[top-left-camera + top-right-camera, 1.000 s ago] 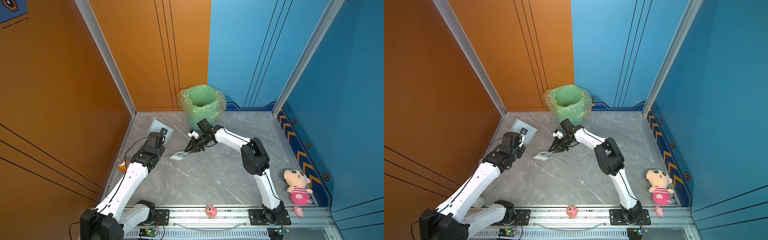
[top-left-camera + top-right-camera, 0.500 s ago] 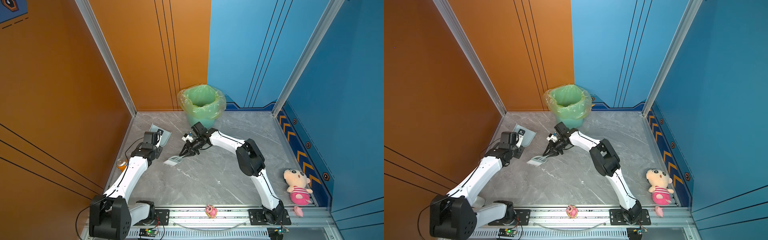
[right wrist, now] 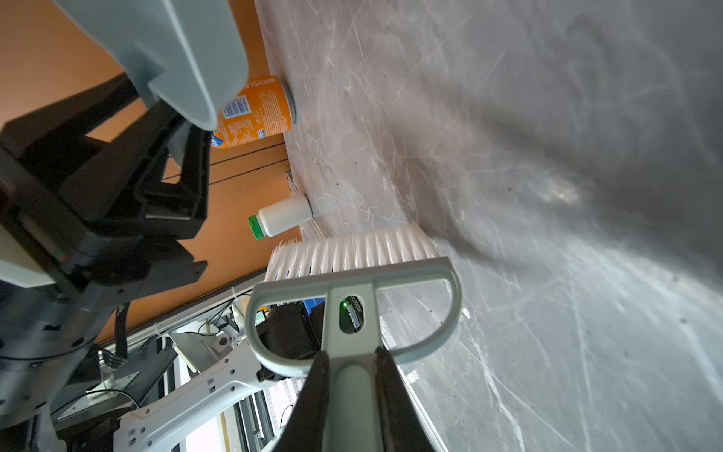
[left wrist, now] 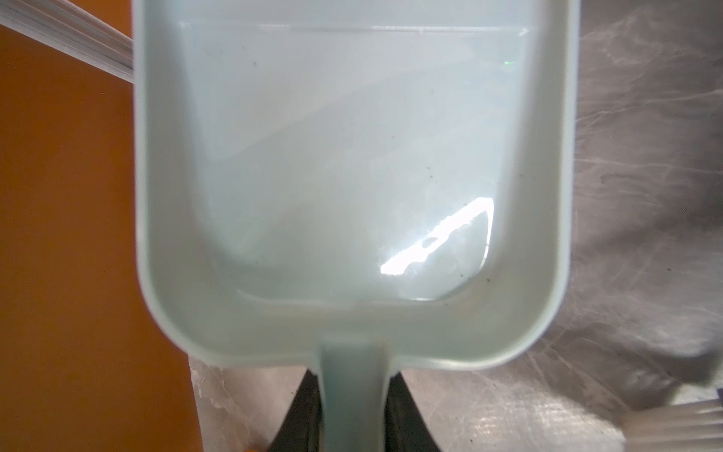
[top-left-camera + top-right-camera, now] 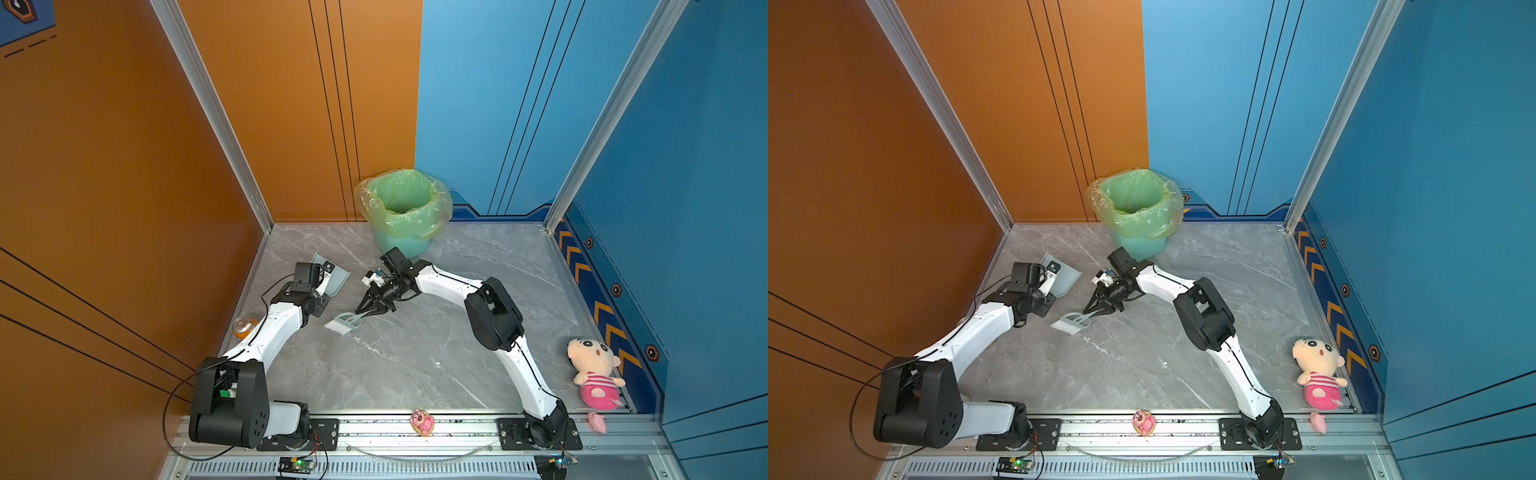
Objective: Sweep away the paper scraps from the table
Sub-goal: 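Lower the dustpan and brush together onto the table near the orange can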
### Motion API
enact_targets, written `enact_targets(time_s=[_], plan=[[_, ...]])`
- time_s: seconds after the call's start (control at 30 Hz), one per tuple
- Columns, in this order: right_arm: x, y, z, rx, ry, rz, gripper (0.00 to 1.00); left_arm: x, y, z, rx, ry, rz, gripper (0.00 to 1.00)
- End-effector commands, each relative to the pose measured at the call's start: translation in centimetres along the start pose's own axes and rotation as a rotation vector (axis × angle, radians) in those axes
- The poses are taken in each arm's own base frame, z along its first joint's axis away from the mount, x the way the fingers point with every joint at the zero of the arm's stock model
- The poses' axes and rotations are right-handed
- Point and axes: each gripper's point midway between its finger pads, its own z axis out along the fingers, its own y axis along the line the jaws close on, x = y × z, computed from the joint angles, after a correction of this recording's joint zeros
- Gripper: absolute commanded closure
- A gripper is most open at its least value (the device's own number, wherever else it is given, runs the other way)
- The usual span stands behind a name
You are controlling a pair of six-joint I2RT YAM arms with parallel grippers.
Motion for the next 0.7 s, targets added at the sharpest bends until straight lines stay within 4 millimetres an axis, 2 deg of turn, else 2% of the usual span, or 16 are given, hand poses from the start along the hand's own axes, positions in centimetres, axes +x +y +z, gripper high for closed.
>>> enact_targets(time_s=[0.0,0.43,0.67], plan=[[-1.0,0.1,0.5,-0.038,0.002,0.027,1.00,0.5,-0.7,1.2,0.029,0.015,0.038,1.00],[-2.7,-2.1,1.1,-0.042,-0.022,0.113,0.85,1.3,-1.2,2.6,0.046,0.073,0.064,1.00],[-3.5,-3.1,1.6,-0.046,-0.036,0.154,0.84,1.8,-1.4,3.4,0.049,0.106,0.073,1.00]])
